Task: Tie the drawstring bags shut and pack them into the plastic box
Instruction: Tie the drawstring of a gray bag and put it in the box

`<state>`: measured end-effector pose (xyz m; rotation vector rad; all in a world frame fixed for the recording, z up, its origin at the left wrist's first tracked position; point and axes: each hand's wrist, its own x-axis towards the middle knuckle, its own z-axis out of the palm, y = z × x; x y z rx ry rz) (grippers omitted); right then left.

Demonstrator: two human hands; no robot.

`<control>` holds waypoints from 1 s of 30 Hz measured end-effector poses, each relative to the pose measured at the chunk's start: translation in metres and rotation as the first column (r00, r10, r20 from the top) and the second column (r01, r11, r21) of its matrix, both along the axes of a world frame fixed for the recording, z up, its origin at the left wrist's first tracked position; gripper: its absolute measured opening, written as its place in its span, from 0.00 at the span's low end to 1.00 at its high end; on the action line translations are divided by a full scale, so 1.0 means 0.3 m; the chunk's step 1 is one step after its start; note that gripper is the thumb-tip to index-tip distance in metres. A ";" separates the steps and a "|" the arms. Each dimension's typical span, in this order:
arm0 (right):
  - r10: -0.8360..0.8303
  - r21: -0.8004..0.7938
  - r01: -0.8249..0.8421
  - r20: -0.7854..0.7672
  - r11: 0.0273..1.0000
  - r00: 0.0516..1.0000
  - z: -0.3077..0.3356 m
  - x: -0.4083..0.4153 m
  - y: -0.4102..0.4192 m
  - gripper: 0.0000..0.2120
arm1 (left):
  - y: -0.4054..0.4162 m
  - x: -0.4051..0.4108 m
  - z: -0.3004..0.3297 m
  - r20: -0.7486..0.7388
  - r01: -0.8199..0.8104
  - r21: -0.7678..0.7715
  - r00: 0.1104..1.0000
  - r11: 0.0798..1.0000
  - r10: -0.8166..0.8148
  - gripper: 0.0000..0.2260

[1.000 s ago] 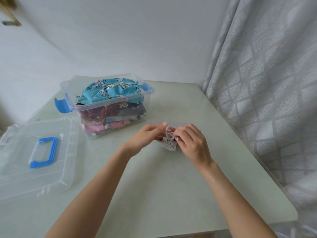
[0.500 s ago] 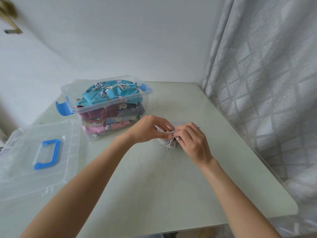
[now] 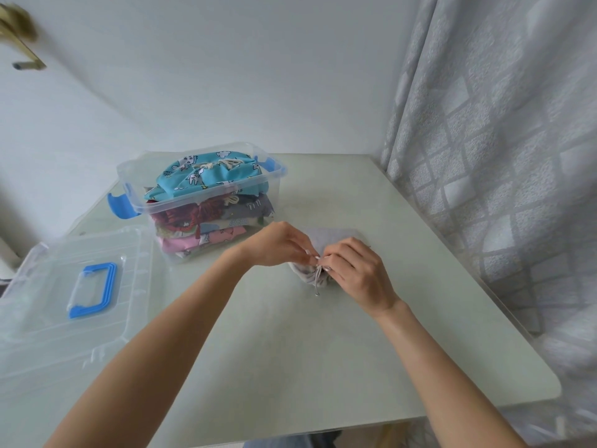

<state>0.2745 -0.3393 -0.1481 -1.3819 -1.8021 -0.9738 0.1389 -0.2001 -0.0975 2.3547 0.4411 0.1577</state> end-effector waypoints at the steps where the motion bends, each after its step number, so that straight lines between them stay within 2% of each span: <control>1: 0.011 -0.017 -0.011 -0.032 1.000 0.999 -0.008 0.005 0.002 0.08 | -0.004 -0.001 -0.005 0.006 -0.014 0.012 1.000 1.000 0.014 0.04; 3: 0.032 -0.067 -0.042 -0.145 0.997 0.989 -0.027 0.017 0.000 0.05 | -0.017 -0.004 -0.014 0.046 -0.066 0.198 0.997 0.978 0.058 0.02; 5: 0.046 -0.102 -0.083 -0.323 0.991 0.945 -0.041 0.027 -0.007 0.03 | -0.049 -0.008 -0.020 0.101 -0.123 0.499 0.991 0.858 0.084 0.04; 6: 0.053 -0.106 -0.107 -0.419 0.989 0.907 -0.044 0.029 -0.012 0.03 | -0.064 -0.011 -0.027 0.148 -0.141 0.574 0.987 0.807 0.067 0.05; 7: 0.062 -0.105 -0.131 -0.499 0.986 0.864 -0.042 0.032 -0.014 0.03 | -0.070 -0.014 -0.036 0.196 -0.154 0.579 0.979 0.801 0.047 0.05; 9: 0.072 -0.099 -0.163 -0.601 0.982 0.796 -0.038 0.030 -0.022 0.04 | -0.072 -0.028 -0.055 0.261 -0.163 0.450 0.964 0.878 0.045 0.04; 11: 0.055 -0.102 -0.165 -0.670 0.981 0.740 -0.037 0.023 -0.031 0.04 | -0.067 -0.039 -0.072 0.299 -0.143 0.212 0.951 0.967 0.075 0.04; 14: 0.035 -0.100 -0.170 -0.758 0.980 0.651 -0.038 0.021 -0.047 0.03 | -0.063 -0.046 -0.083 0.277 -0.130 -0.083 0.949 0.988 0.148 0.03; 17: -0.007 -0.124 -0.128 -0.747 0.984 0.665 -0.039 0.034 -0.068 0.03 | -0.055 -0.058 -0.108 0.241 -0.185 -0.094 0.949 0.978 0.202 0.03; 21: -0.099 -0.184 -0.049 -0.710 0.982 0.698 -0.038 0.047 -0.101 0.05 | -0.059 -0.079 -0.123 0.259 -0.219 -0.035 0.940 0.975 0.221 0.09; 24: -0.193 -0.240 0.050 -0.623 0.969 0.758 -0.029 0.046 -0.115 0.09 | -0.082 -0.073 -0.120 0.257 -0.314 0.159 0.929 0.936 0.267 0.05; 27: -0.266 -0.302 0.107 -0.557 0.947 0.787 -0.019 0.050 -0.133 0.12 | -0.106 -0.066 -0.119 0.289 -0.393 0.395 0.911 0.830 0.293 0.03; 30: -0.302 -0.332 0.152 -0.466 0.931 0.832 -0.018 0.051 -0.151 0.12 | -0.114 -0.072 -0.131 0.317 -0.396 0.499 0.911 0.771 0.262 0.03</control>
